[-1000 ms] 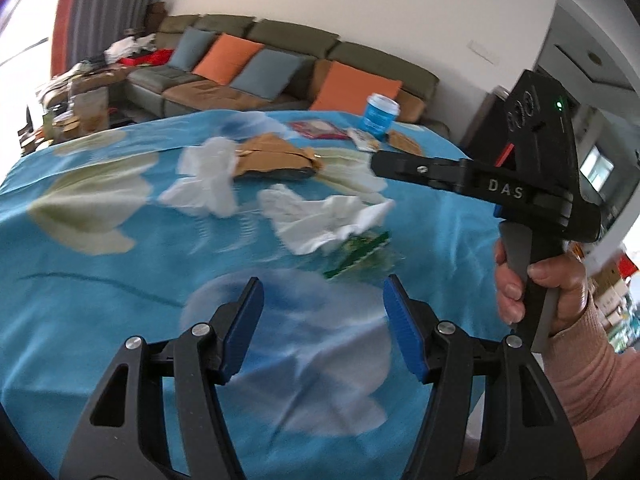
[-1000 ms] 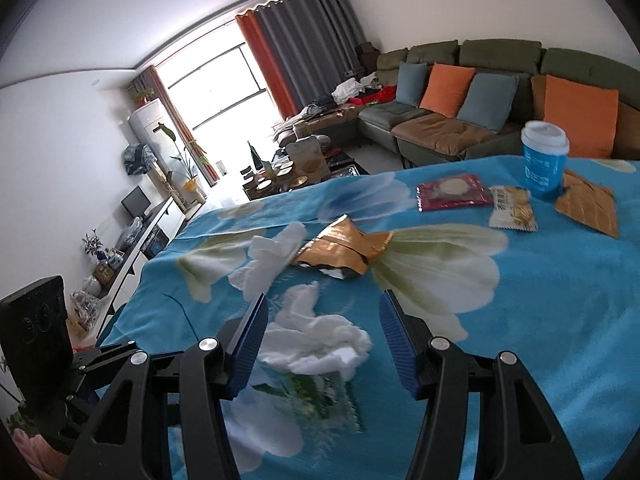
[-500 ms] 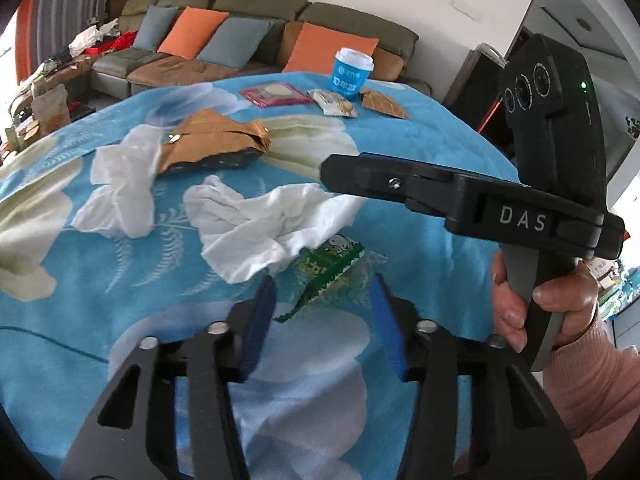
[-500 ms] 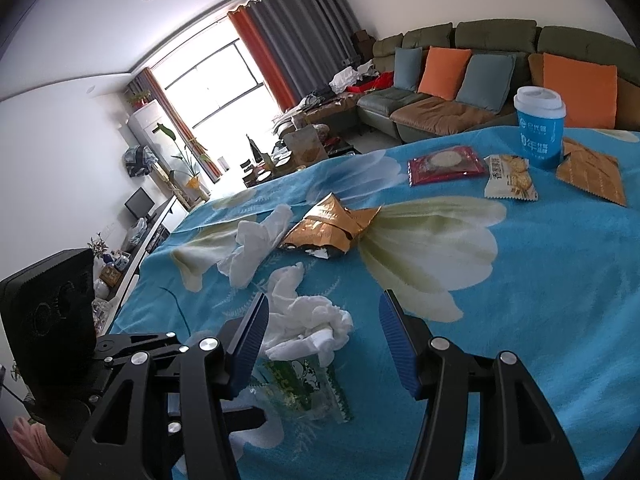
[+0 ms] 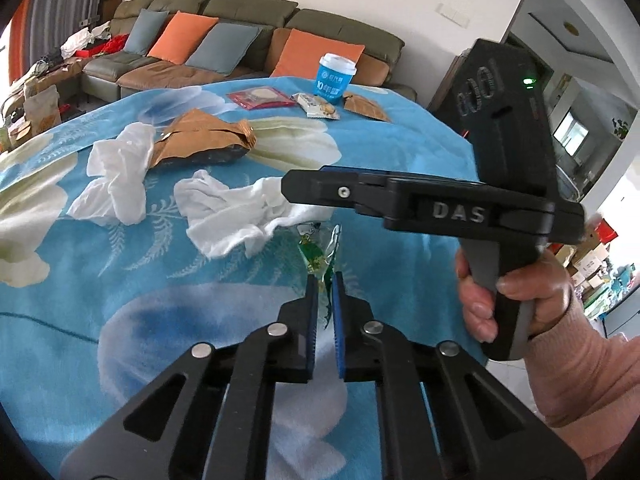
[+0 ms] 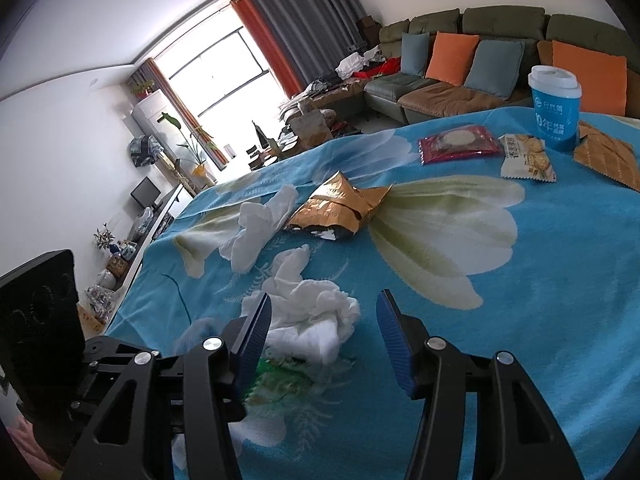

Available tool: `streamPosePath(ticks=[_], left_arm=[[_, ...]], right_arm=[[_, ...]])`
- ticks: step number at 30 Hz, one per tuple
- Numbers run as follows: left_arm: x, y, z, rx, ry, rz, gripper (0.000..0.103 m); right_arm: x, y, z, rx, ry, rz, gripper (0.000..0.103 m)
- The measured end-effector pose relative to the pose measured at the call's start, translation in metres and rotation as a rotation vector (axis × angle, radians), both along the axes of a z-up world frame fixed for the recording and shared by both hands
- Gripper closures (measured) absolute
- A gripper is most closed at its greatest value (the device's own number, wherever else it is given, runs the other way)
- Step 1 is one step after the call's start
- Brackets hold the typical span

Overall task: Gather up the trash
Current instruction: 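Grasp the clear green-printed plastic wrapper with the left tool while the right tool grasps a white tissue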

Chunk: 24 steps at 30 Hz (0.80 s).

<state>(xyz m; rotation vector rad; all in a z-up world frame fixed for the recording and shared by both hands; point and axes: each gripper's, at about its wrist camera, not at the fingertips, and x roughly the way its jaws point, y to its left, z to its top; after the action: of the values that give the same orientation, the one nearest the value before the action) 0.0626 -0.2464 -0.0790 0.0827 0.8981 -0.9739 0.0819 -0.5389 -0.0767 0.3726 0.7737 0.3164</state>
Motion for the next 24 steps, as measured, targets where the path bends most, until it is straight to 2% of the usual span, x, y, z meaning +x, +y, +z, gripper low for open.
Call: streamPosePath(ticks=[9, 15, 19, 21, 23, 24], left_arm=[[-0.019, 0.040, 0.009, -0.040, -0.005, 0.027, 0.096], [-0.024, 0.078, 0.010, -0.056, 0.001, 0.109, 0.096], [-0.024, 0.104, 0.010, -0.063, 0.000, 0.181, 0.096], [-0.024, 0.114, 0.010, -0.068, 0.000, 0.207, 0.096], [-0.025, 0.124, 0.011, -0.072, -0.002, 0.233, 0.096], [-0.024, 0.129, 0.011, -0.075, -0.002, 0.248, 0.096]], right_arm=[[0.004, 0.007, -0.003, -0.001, 0.022, 0.020, 0.052], [0.010, 0.011, -0.007, -0.007, 0.052, 0.026, 0.059], [0.013, 0.014, -0.010, -0.011, 0.067, 0.027, 0.071], [0.013, 0.014, -0.011, -0.016, 0.071, 0.027, 0.079], [0.012, 0.015, -0.009, -0.020, 0.067, 0.028, 0.091], [0.011, 0.016, -0.008, -0.024, 0.060, 0.029, 0.093]])
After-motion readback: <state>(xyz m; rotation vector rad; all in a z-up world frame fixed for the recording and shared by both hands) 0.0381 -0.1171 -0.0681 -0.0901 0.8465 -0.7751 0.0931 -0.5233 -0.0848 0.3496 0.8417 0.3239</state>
